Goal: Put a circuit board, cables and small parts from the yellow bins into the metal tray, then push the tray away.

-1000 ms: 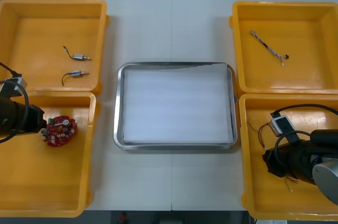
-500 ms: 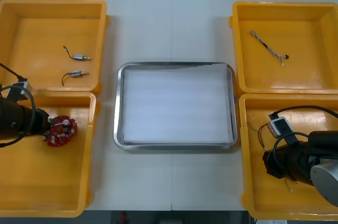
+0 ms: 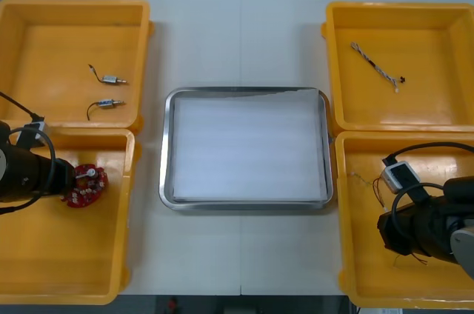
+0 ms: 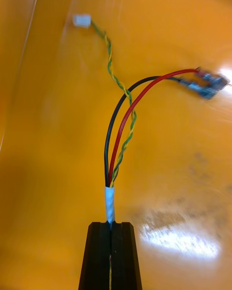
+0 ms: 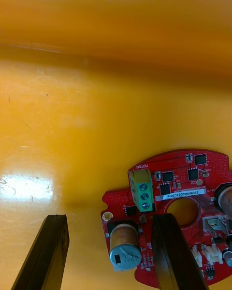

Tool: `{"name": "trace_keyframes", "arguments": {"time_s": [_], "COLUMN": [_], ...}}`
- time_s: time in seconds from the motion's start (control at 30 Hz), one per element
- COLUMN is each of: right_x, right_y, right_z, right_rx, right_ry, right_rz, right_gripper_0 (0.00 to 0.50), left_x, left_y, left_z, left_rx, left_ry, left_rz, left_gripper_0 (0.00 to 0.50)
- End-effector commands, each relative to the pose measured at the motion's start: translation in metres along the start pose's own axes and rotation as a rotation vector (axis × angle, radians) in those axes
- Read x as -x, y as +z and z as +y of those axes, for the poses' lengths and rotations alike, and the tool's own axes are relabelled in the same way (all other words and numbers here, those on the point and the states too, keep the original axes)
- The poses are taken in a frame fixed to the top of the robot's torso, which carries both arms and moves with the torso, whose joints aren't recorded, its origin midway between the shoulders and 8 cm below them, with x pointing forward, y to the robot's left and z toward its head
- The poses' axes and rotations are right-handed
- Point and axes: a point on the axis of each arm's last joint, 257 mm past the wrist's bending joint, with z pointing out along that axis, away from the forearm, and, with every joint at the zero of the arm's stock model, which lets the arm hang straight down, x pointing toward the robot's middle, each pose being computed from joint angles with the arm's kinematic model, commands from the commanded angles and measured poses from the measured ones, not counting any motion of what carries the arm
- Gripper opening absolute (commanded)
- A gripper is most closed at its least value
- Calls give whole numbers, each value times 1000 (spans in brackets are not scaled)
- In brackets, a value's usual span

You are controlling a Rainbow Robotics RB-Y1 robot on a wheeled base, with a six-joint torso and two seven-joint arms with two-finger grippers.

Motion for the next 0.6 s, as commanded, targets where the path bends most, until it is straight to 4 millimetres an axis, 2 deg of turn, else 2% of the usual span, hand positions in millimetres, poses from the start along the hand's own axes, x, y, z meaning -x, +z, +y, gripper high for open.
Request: {"name": "trace_keyframes", "arguments": {"time_s": [0.03,0.1,0.13,0.17,0.2,0.23,0.33,0.5,0.6], "right_x": [20,22,22,23,23,23,21,50,60], "right_y": [-42,-51,-61,-66,-70,-74,-93,-115,-124], "right_z": [-20,-22,-24,-25,-25,-26,-33,-42,-47], "right_rx": [-55,-55,-44,-40,-37,-34,-33,-32,-40], "right_ry": [-40,-39,-31,-31,-28,-27,-22,-22,-30], "right_rz": [-33,-28,-18,-15,-13,-9,14,-81,-110], "right_gripper_0": [0,0,0,0,0,0,0,0,0], "left_x": [-16,-17,-16,-17,-17,-16,-17,-15,-13], "left_y": [8,9,8,8,9,8,9,9,9], "left_z": [2,3,2,3,3,2,3,2,2], "left_rx": [3,4,3,4,4,3,1,-2,-1], "left_ry": [42,42,42,42,41,42,36,33,34], "left_rz": [15,18,15,17,18,15,12,5,1], "left_gripper_0": [500,495,322,171,69,0,0,0,0]}}
